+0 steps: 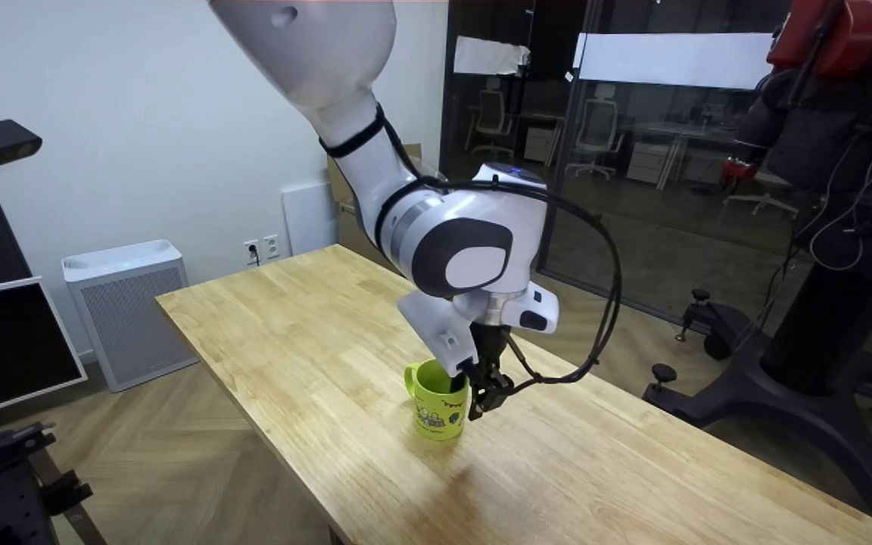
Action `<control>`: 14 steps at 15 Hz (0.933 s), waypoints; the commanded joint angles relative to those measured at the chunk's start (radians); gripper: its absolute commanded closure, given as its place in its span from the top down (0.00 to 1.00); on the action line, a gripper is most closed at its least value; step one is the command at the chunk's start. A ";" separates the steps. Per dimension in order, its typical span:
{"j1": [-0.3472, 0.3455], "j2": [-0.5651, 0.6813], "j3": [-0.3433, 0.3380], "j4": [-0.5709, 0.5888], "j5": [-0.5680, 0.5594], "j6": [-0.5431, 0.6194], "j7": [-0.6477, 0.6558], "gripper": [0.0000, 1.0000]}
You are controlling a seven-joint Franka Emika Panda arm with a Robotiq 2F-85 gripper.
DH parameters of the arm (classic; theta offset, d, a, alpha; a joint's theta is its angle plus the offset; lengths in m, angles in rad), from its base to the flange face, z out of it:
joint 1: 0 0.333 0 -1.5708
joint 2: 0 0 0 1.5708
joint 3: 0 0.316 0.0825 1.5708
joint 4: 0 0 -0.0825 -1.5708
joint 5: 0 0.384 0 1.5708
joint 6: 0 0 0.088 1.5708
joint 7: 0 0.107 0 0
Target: Move the mug slightly to the right
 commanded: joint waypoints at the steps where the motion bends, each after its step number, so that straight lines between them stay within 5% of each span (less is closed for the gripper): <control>1: 0.014 0.023 -0.007 0.044 -0.014 -0.031 0.031 0.25; 5: 0.031 0.023 -0.007 0.042 -0.024 -0.039 0.029 0.01; 14: 0.038 -0.012 -0.061 0.038 -0.049 -0.152 0.090 0.03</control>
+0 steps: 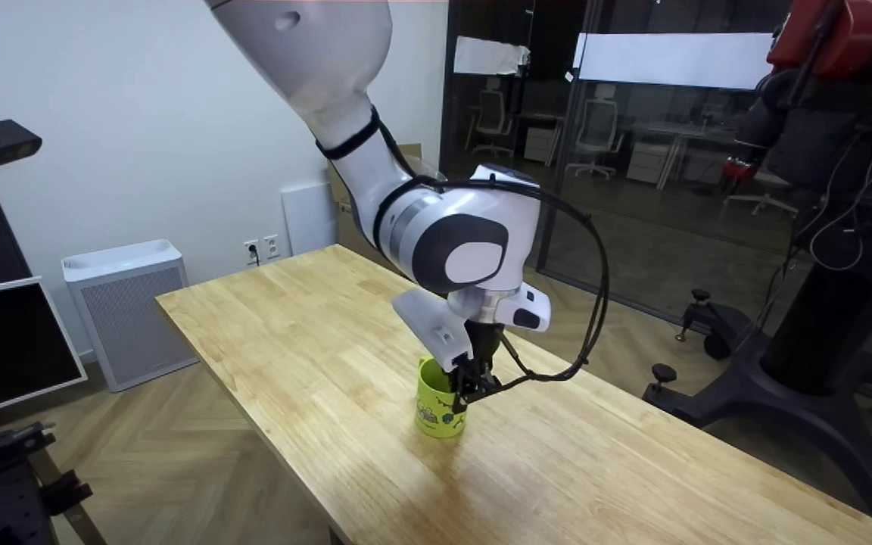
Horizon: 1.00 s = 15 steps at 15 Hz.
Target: Move the mug slightly to the right
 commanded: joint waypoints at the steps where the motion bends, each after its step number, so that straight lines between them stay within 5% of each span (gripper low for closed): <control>1: 0.004 -0.029 -0.054 0.015 -0.026 -0.104 0.081 0.03; 8: -0.062 -0.042 -0.120 -0.007 0.009 -0.079 0.121 0.03; 15: -0.136 -0.028 -0.078 0.018 0.094 -0.025 0.087 0.03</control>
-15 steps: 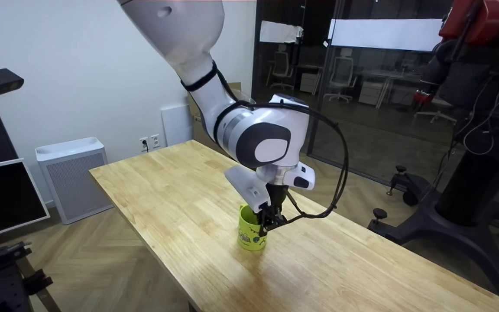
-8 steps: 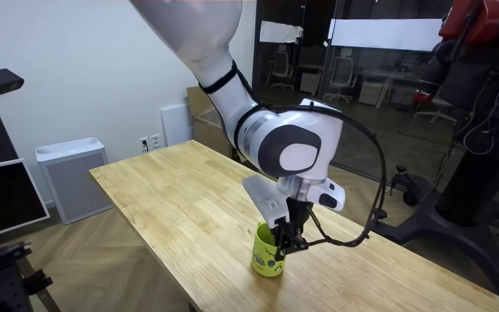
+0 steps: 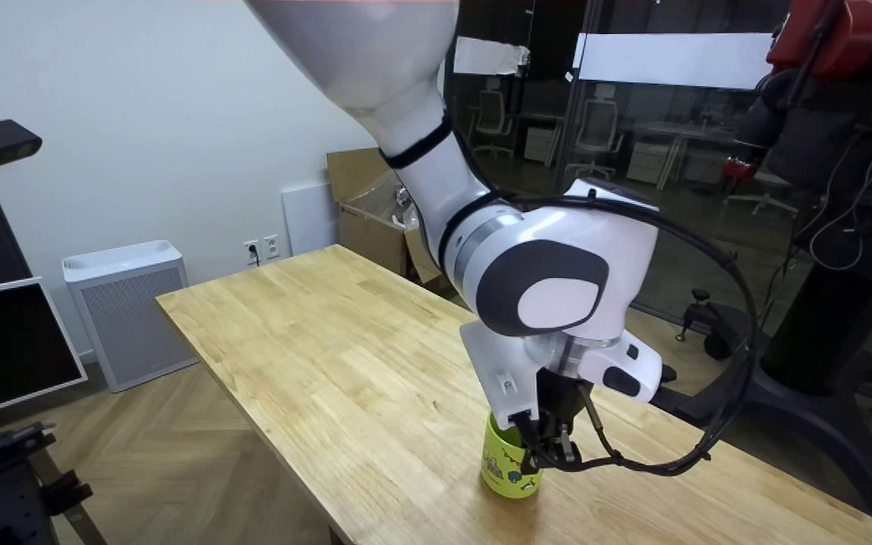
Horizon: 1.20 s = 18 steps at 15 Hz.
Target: Move the mug slightly to the right
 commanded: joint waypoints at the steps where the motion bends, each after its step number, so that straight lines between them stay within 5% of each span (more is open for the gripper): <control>1: -0.030 -0.015 0.033 0.017 0.029 -0.028 -0.001 0.03; 18: -0.020 0.012 0.020 0.019 0.021 -0.023 0.033 0.03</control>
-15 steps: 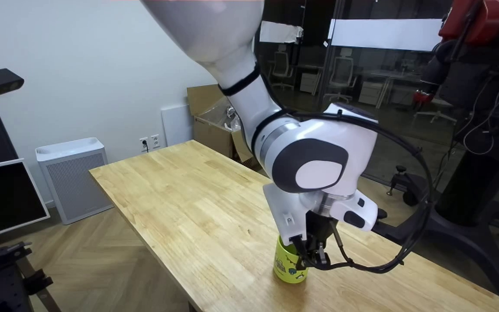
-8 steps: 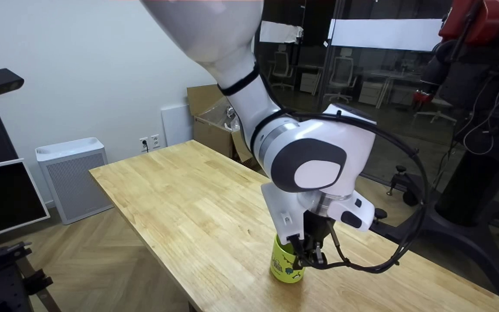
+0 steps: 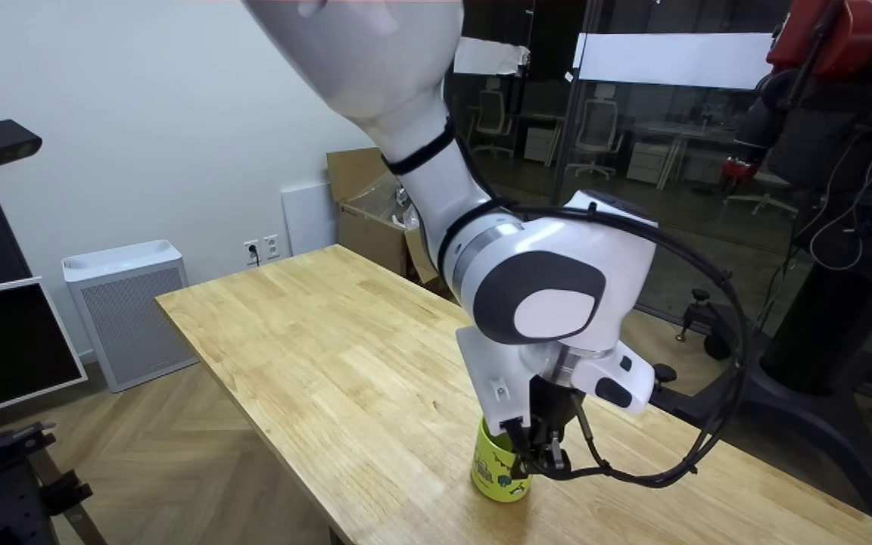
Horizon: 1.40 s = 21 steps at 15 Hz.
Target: Move the mug slightly to the right
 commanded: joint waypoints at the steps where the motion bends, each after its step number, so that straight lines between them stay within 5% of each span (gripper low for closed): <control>1: -0.002 -0.002 -0.002 0.018 0.006 -0.005 0.030 0.03; 2: -0.003 -0.003 -0.001 0.015 0.007 -0.002 0.030 0.03; 4: 0.000 -0.007 -0.003 0.011 0.006 0.003 0.034 0.36; 13: 0.014 -0.085 -0.005 -0.079 0.008 0.069 0.055 0.96; 21: 0.006 -0.288 0.053 -0.287 0.070 0.033 -0.021 1.00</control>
